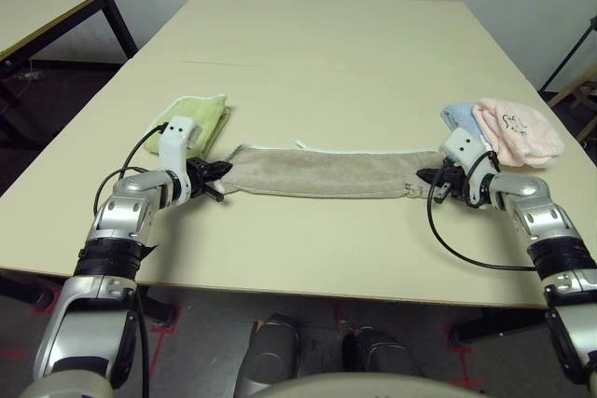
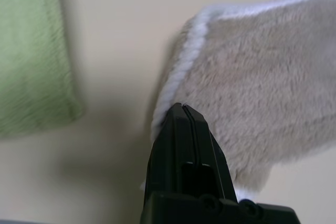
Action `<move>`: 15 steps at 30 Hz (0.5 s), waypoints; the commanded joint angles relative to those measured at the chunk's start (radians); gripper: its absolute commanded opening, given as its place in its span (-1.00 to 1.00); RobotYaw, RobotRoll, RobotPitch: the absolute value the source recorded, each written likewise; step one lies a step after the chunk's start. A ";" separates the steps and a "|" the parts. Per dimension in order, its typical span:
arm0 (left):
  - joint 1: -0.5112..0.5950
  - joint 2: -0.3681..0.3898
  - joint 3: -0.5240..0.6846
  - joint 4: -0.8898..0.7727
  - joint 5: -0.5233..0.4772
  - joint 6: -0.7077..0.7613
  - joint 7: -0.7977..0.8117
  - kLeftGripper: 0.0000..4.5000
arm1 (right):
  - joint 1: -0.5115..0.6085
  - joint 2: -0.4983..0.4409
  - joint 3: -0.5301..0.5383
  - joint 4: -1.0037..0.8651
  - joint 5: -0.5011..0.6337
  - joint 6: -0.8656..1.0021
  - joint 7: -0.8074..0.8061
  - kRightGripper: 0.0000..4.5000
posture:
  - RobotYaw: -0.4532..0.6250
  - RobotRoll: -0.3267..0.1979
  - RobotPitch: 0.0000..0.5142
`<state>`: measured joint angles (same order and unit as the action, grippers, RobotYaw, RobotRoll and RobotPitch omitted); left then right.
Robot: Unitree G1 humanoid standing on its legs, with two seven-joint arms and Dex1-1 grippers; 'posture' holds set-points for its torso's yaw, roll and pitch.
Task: Fold the towel and set it aside.
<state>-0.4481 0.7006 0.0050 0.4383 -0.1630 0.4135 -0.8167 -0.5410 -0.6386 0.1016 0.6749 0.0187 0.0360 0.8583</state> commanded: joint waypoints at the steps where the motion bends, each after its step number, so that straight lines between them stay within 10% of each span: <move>1: 0.016 0.024 -0.042 0.064 0.059 -0.059 -0.024 -0.98 | -0.012 -0.034 -0.003 0.093 -0.040 -0.033 -0.009 -1.00 | 0.18 0.25 -0.55; 9: -0.034 0.049 -0.017 0.108 0.068 -0.114 -0.039 -0.98 | -0.049 -0.054 -0.074 0.044 0.071 -0.009 0.105 -1.00 | 0.18 0.25 -0.55; 15: -0.063 0.036 0.089 -0.063 -0.128 0.119 -0.122 -0.98 | -0.051 -0.116 -0.160 -0.097 0.222 0.244 0.259 -1.00 | 0.18 0.25 -0.55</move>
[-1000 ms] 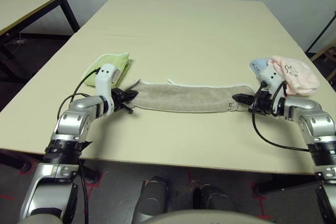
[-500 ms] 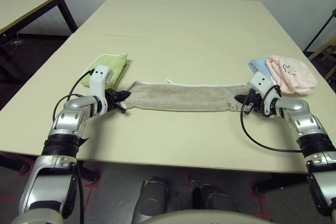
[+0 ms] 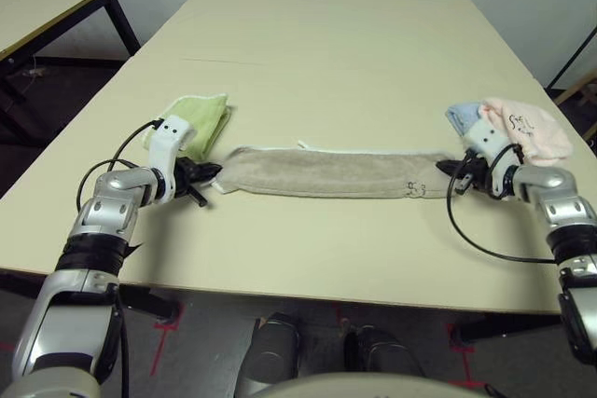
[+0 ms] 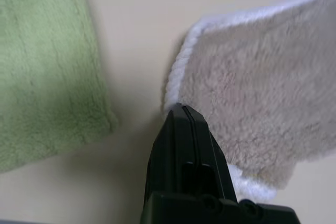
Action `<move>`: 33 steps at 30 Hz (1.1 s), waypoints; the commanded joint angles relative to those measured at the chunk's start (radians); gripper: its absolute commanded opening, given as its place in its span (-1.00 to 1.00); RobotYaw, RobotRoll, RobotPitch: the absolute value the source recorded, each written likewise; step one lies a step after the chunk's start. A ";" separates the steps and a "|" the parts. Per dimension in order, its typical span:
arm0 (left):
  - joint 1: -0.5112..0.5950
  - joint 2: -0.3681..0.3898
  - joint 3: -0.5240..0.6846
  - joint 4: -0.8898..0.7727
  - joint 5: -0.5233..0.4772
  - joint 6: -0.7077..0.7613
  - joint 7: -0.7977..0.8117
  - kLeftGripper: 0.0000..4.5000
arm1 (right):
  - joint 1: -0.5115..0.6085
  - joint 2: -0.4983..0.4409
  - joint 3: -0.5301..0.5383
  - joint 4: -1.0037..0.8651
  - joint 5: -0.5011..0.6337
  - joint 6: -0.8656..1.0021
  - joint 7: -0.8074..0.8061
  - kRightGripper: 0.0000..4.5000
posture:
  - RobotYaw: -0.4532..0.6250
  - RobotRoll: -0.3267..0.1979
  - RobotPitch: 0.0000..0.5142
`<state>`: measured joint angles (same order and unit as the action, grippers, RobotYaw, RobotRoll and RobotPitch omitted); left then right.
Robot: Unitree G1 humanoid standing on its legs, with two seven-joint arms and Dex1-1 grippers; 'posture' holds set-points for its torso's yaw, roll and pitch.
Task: Fold the towel and set it aside.
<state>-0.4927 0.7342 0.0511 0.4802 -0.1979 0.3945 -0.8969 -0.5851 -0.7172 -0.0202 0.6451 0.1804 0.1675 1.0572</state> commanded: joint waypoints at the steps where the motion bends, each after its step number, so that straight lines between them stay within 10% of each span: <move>1: -0.025 -0.006 0.061 -0.154 -0.138 0.208 -0.045 -0.98 | -0.010 -0.046 -0.047 -0.085 0.078 0.151 0.069 -1.00 | 0.18 0.25 -0.56; 13: 0.041 -0.029 0.033 -0.481 -0.277 0.459 -0.033 -0.99 | 0.129 -0.064 -0.074 -0.442 0.249 0.563 0.087 -0.93 | 0.22 0.25 -0.56; 26: 0.160 0.014 0.099 -0.573 -0.320 0.065 -0.265 0.80 | 0.320 -0.101 -0.543 -0.646 0.581 1.433 -0.174 1.00 | 0.26 0.25 -0.52; 33: 0.165 0.040 0.095 -0.514 -0.333 -0.055 -0.396 0.99 | 0.390 0.054 -0.688 -0.606 0.712 1.447 -0.463 1.00 | 0.24 0.25 -0.51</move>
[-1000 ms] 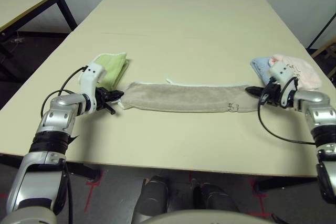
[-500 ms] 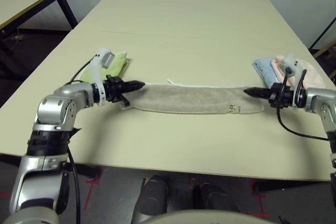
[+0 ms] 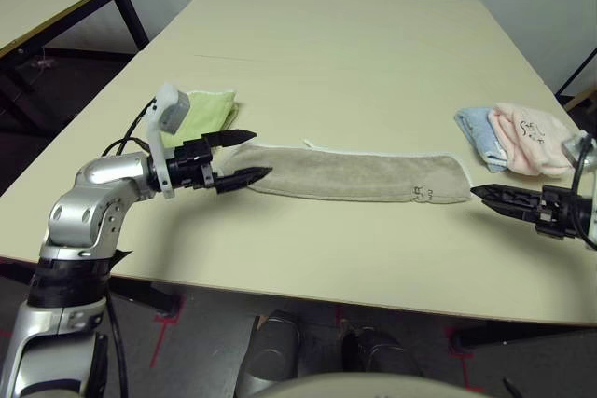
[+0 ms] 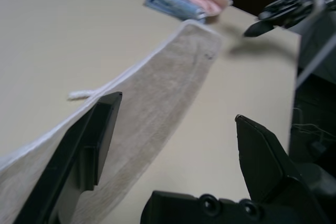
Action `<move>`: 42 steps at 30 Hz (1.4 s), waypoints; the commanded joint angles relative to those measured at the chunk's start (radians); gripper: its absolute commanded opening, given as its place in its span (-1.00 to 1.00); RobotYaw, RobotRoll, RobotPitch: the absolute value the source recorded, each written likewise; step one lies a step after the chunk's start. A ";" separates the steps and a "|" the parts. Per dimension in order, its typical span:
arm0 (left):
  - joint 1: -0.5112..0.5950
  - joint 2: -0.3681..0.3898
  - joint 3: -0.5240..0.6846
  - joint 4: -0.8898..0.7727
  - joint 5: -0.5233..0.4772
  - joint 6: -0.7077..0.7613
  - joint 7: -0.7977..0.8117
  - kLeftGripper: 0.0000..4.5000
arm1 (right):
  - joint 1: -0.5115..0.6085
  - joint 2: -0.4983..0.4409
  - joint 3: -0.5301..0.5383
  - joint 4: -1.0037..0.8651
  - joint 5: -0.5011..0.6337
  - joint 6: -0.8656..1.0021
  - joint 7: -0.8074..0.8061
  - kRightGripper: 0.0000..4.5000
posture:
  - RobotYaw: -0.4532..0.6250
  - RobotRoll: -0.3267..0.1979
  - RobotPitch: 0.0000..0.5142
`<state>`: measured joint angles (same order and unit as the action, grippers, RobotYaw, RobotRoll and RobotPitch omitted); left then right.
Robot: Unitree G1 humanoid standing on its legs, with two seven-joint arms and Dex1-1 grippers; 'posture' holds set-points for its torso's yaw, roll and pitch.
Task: Fold the towel and set it aside.
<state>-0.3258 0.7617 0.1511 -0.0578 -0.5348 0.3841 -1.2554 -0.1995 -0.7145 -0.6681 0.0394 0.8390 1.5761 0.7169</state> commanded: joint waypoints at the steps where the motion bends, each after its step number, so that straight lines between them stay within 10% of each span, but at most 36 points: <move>1: -0.006 0.021 -0.013 0.027 0.005 -0.045 -0.053 0.99 | 0.006 0.079 -0.045 -0.005 0.080 0.038 -0.161 1.00 | 0.24 0.25 -0.51; 18: -0.014 0.087 -0.013 0.005 -0.060 0.030 -0.131 1.00 | -0.171 0.625 -0.277 -0.127 0.019 -0.055 -0.753 0.92 | 0.26 0.25 -0.52; 30: -0.014 0.090 -0.030 0.018 -0.055 0.033 -0.141 1.00 | -0.123 0.552 -0.149 -0.172 -0.009 -0.334 -0.713 -0.95 | 0.23 0.25 -0.52; 42: -0.002 0.097 -0.041 0.016 -0.054 0.048 -0.147 1.00 | 0.016 0.396 -0.100 -0.275 0.038 -0.433 -0.610 -0.98 | 0.20 0.25 -0.50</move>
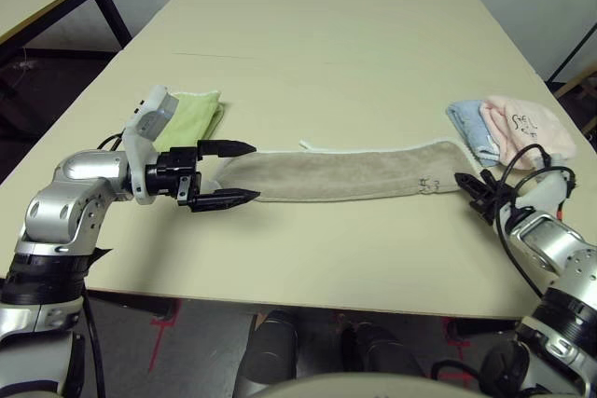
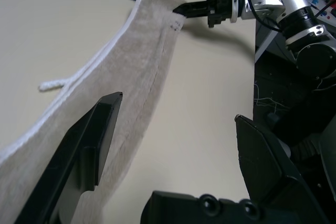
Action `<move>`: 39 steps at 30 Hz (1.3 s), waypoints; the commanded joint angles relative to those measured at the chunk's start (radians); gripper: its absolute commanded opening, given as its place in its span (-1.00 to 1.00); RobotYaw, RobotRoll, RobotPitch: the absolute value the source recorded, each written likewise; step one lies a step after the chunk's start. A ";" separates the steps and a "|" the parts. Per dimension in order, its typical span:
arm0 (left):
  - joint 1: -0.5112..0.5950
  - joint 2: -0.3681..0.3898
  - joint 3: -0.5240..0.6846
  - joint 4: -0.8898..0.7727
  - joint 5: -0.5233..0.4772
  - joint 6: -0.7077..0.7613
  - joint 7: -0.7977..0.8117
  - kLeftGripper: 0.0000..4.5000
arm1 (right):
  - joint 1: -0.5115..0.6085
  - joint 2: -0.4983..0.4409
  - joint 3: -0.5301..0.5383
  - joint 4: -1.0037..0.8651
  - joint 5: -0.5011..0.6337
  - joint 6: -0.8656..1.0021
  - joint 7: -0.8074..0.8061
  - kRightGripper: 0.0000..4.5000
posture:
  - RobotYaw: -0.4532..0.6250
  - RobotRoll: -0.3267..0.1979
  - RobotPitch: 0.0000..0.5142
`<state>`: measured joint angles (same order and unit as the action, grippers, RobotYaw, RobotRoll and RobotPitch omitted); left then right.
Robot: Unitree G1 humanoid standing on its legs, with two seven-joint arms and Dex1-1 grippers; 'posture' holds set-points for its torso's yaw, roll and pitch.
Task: Fold the towel and set it aside.
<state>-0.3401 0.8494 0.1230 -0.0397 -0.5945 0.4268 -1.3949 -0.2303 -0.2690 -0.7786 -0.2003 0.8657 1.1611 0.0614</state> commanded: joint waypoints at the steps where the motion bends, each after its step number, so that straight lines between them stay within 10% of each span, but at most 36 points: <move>1: 0.012 0.010 -0.013 -0.001 0.005 0.005 -0.009 1.00 | 0.068 -0.074 0.017 -0.039 0.008 -0.026 0.065 -0.98 | 0.20 0.25 -0.50; 8: 0.004 0.011 -0.023 0.008 0.004 0.008 -0.022 1.00 | 0.153 -0.246 0.015 -0.026 0.023 -0.058 0.208 -0.98 | 0.17 0.25 -0.49; 16: -0.011 -0.008 -0.040 0.002 0.003 0.008 -0.020 1.00 | 0.124 -0.355 0.294 -0.143 0.020 -0.072 0.373 -0.98 | 0.17 0.25 -0.54; 39: 0.030 -0.026 -0.031 -0.077 -0.024 0.049 0.035 1.00 | -0.025 -0.230 0.719 -0.160 -0.050 -0.008 0.338 -0.98 | 0.28 0.25 -0.58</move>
<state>-0.3206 0.8252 0.0967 -0.1008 -0.6111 0.4680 -1.3636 -0.2476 -0.5002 -0.0812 -0.3716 0.8420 1.1635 0.4066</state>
